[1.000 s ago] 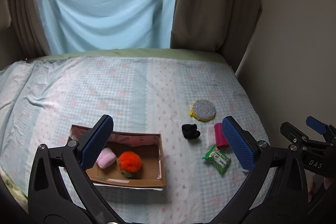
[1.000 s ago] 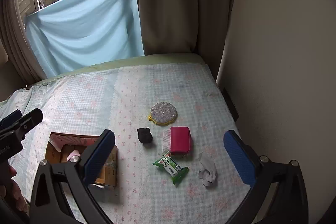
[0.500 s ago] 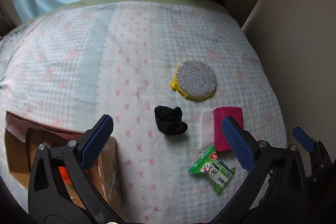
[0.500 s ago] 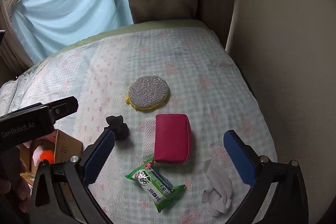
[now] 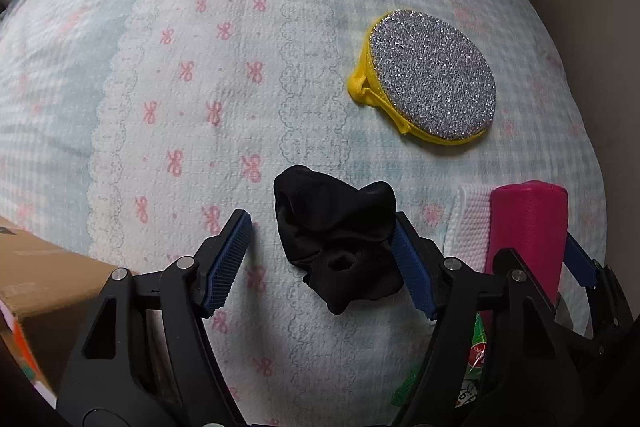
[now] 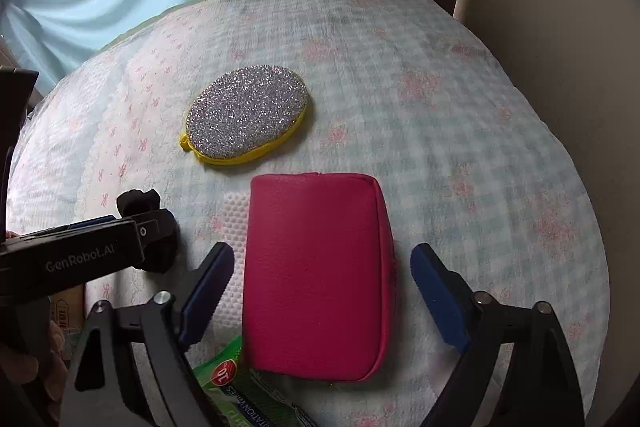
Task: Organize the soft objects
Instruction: 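Grasp the black scrunchie with the left gripper while the right grasps the magenta pouch, then carry both items over the box and release them inside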
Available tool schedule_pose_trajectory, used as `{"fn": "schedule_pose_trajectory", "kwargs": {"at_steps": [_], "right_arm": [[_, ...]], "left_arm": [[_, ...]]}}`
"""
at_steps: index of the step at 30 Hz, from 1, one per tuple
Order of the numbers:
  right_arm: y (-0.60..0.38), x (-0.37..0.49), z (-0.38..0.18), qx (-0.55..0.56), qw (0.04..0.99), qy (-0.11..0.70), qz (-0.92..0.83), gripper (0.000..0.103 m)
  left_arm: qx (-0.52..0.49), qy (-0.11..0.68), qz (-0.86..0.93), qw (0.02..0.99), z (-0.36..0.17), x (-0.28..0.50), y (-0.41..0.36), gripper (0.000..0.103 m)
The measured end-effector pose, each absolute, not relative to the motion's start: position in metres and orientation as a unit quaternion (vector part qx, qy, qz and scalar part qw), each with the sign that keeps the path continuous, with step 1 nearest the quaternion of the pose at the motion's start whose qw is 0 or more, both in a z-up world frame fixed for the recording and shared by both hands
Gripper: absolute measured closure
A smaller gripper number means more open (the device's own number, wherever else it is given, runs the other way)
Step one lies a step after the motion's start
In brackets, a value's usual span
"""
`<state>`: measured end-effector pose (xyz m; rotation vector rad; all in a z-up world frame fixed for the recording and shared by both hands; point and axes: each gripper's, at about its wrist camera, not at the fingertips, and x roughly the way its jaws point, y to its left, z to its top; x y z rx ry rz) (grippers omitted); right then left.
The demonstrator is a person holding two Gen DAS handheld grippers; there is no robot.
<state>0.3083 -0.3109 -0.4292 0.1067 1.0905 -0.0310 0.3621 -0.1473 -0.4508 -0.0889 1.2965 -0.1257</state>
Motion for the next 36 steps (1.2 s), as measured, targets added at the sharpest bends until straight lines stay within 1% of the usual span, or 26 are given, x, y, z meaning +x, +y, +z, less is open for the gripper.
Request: {"fn": "schedule_pose_trajectory", "kwargs": {"at_steps": [1, 2, 4, 5, 6, 9, 15, 25, 30, 36], "right_arm": [[-0.31, 0.31, -0.432, 0.048, 0.851, 0.523, -0.015, 0.035], [-0.31, 0.311, -0.434, 0.046, 0.849, 0.526, -0.016, 0.036], [-0.311, 0.311, -0.434, 0.045, 0.85, 0.524, -0.02, 0.04], [-0.311, 0.311, -0.433, 0.045, 0.851, 0.524, -0.021, 0.043], [-0.312, 0.311, -0.433, 0.046, 0.851, 0.523, -0.021, 0.046], [-0.315, 0.311, -0.431, 0.051, 0.851, 0.523, -0.019, 0.051], [-0.316, 0.309, -0.429, 0.055, 0.853, 0.519, -0.019, 0.057], [-0.32, 0.302, -0.404, 0.066, 0.86, 0.505, -0.024, 0.061], [-0.321, 0.295, -0.375, 0.07, 0.868, 0.491, -0.025, 0.062], [-0.318, 0.279, -0.322, 0.07, 0.879, 0.471, -0.021, 0.062]], "left_arm": [[-0.036, 0.603, -0.06, 0.795, -0.453, 0.362, -0.15, 0.048], [-0.03, 0.601, -0.061, 0.796, -0.455, 0.362, -0.151, 0.055], [-0.024, 0.595, -0.064, 0.801, -0.455, 0.361, -0.155, 0.066], [-0.021, 0.594, -0.065, 0.802, -0.455, 0.361, -0.156, 0.075], [-0.02, 0.592, -0.065, 0.803, -0.453, 0.361, -0.157, 0.082], [-0.017, 0.59, -0.066, 0.804, -0.452, 0.36, -0.158, 0.086], [-0.01, 0.584, -0.07, 0.808, -0.443, 0.358, -0.162, 0.09], [-0.015, 0.567, -0.075, 0.82, -0.407, 0.35, -0.158, 0.09], [-0.022, 0.549, -0.078, 0.832, -0.373, 0.341, -0.157, 0.09], [-0.031, 0.523, -0.081, 0.848, -0.311, 0.321, -0.15, 0.09]]}}
